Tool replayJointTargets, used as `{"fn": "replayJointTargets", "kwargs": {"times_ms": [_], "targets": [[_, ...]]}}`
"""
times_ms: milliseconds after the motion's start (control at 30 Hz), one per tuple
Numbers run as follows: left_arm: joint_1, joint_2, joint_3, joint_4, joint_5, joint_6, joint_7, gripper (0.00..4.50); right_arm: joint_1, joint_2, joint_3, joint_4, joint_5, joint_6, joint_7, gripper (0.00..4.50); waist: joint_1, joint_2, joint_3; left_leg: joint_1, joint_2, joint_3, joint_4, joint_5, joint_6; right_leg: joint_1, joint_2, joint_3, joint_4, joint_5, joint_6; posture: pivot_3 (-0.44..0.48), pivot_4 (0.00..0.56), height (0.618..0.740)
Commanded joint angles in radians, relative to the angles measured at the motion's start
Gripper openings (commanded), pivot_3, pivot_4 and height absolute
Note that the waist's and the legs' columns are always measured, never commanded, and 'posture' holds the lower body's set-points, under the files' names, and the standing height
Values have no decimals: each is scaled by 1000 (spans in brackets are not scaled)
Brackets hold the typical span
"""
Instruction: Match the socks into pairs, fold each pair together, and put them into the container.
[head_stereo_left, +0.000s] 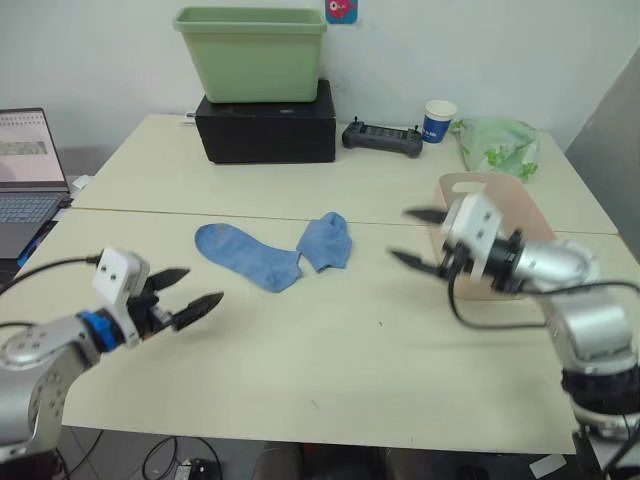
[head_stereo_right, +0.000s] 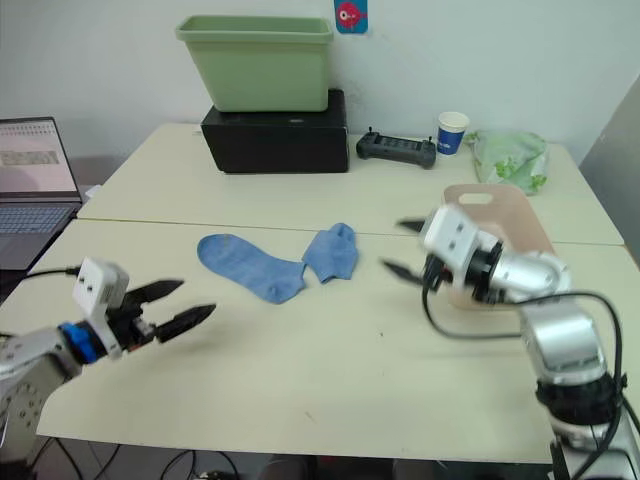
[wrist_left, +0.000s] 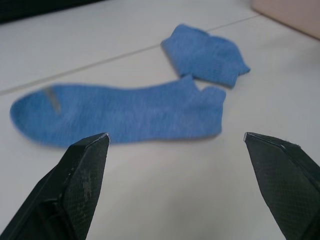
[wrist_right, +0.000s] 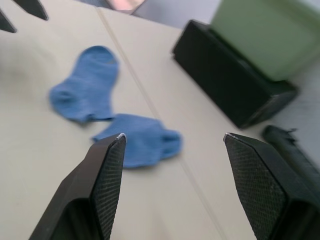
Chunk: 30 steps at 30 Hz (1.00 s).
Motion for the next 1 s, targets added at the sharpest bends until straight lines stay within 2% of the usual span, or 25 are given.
{"fn": "replayJointTargets", "kwargs": {"times_ms": [33, 133, 233, 433, 600, 667, 867, 967, 1000], "targets": [[73, -11, 60, -55, -24, -33, -15, 4500, 90, -35, 12, -89, 58, -4, 46, 3721, 0, 0, 0, 0, 0, 0, 0, 0, 0, 0, 0, 0, -1, 0, 0, 0, 150, 730], [122, -28, 69, -94, -38, -31, -5, 4500, 141, -27, 37, -122, 63, 17, 16, 4486, -6, -1, -1, 1, 1, 1, 0, 0, 0, 1, 0, 1, -1, -1, 2, 0, 150, 730], [130, -35, 71, -114, -53, -21, 10, 4500, 125, 12, 78, -115, 44, 35, -32, 4486, -12, -2, -1, 2, 2, 1, 0, 0, 0, 0, 2, 1, 0, -1, 2, 0, 150, 730], [117, -38, 71, -165, -101, 11, 45, 4500, 11, 199, 247, 43, -62, 39, -172, 4486, -20, -2, -1, 2, 2, 0, -1, 0, 0, -1, 3, 1, 1, -1, 1, 0, 150, 730], [138, -23, 90, -221, -126, 31, 61, 4500, -156, 470, 325, 333, -131, 25, -324, 4486, -28, -2, -1, 2, 2, 0, -1, 0, 0, -2, 3, 1, 1, 0, 0, 0, 150, 730], [145, -25, 102, -235, -131, 34, 71, 4500, -209, 547, 335, 449, -155, 2, -368, 4486, -31, -2, -1, 2, 2, 0, -1, 0, 0, -2, 3, 1, 2, 0, -1, 0, 150, 730], [209, -28, 132, -278, -136, 33, 76, 4500, -315, 665, 356, 742, -218, -96, -426, 4486, -29, -5, -3, 1, 2, 1, -2, 0, 0, -2, 2, 1, 1, 1, -2, 0, 150, 730], [222, -31, 140, -284, -136, 29, 83, 4500, -342, 697, 346, 845, -237, -128, -450, 3860, -30, -6, -3, 2, 2, 1, -2, 0, 0, -2, 2, 1, 1, 1, -1, 0, 150, 730], [224, -32, 141, -286, -137, 28, 86, 4500, -350, 707, 338, 878, -240, -137, -458, 3504, -30, -6, -3, 2, 2, 0, -2, 0, 0, -2, 2, 1, 1, 1, -1, 0, 150, 730]]}}
